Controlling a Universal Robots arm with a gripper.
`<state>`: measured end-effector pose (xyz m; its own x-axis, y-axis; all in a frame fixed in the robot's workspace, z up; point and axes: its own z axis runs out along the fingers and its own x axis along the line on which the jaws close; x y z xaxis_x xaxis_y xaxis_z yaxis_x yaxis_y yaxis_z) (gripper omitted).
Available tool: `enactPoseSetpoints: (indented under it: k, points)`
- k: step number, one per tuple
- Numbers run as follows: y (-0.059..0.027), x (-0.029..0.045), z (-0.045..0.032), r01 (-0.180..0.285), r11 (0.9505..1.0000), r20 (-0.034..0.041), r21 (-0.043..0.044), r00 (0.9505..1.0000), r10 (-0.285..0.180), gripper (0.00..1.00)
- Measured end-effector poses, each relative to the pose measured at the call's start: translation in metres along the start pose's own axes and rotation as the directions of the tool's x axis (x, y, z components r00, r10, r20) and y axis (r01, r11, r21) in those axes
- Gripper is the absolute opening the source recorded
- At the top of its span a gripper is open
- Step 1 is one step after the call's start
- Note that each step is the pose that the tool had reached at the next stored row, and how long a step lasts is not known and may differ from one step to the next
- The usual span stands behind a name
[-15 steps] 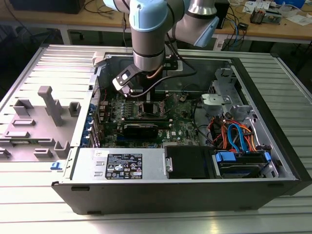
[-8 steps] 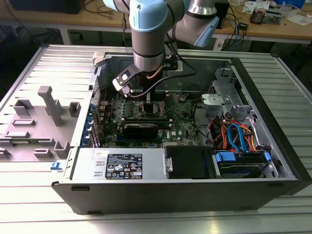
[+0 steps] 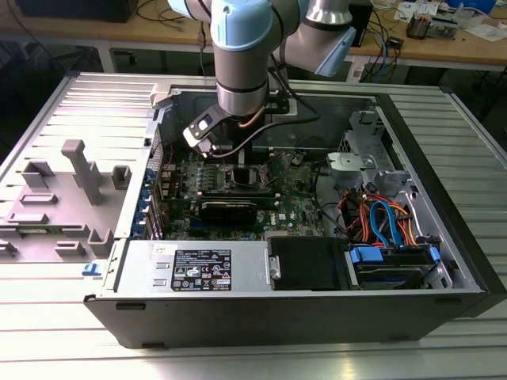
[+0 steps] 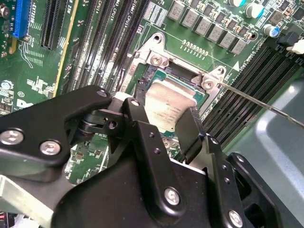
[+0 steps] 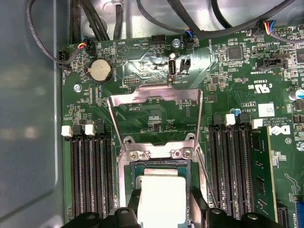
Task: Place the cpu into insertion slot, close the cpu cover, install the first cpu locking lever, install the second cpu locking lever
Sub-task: 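Place the cpu into insertion slot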
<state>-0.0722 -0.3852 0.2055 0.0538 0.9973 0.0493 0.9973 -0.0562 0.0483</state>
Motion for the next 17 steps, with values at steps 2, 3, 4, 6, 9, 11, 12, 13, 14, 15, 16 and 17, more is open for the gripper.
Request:
enactPoseSetpoints:
  k: [2, 3, 4, 6, 9, 11, 12, 13, 14, 15, 16, 17]
  points:
    - [0.0000, 0.0001, 0.0000, 0.000, 1.0000, 0.0003, -0.0001, 1.0000, 0.000, 0.60]
    - [0.0000, 0.0001, 0.0000, 0.000, 1.0000, 0.0006, -0.0001, 1.0000, 0.000, 0.60]
    - [0.0001, 0.0002, 0.0001, 0.000, 1.0000, 0.0025, -0.0004, 1.0000, 0.000, 0.60]
    - [0.0002, 0.0002, 0.0002, 0.000, 1.0000, 0.0070, -0.0005, 1.0000, 0.000, 0.60]
    - [0.0011, 0.0007, 0.0014, 0.000, 1.0000, 0.0106, 0.0009, 0.9999, 0.000, 0.60]
    - [0.0013, 0.0013, 0.0015, 0.000, 1.0000, 0.0112, 0.0012, 0.9999, 0.000, 0.60]
    - [0.0013, 0.0020, 0.0014, 0.000, 1.0000, 0.0125, 0.0011, 0.9999, 0.000, 0.60]
    - [0.0012, 0.0028, 0.0011, 0.001, 1.0000, 0.0136, 0.0014, 0.9999, -0.001, 0.60]
    - [0.0012, 0.0035, 0.0007, 0.001, 1.0000, 0.0143, 0.0018, 0.9999, -0.001, 0.60]
    - [0.0012, 0.0044, 0.0008, 0.001, 1.0000, 0.0150, 0.0022, 0.9999, -0.001, 0.60]
    - [0.0012, 0.0051, 0.0008, 0.001, 1.0000, 0.0161, 0.0023, 0.9999, -0.001, 0.60]
    - [0.0011, 0.0062, 0.0009, 0.001, 1.0000, 0.0178, 0.0022, 0.9998, -0.001, 0.60]
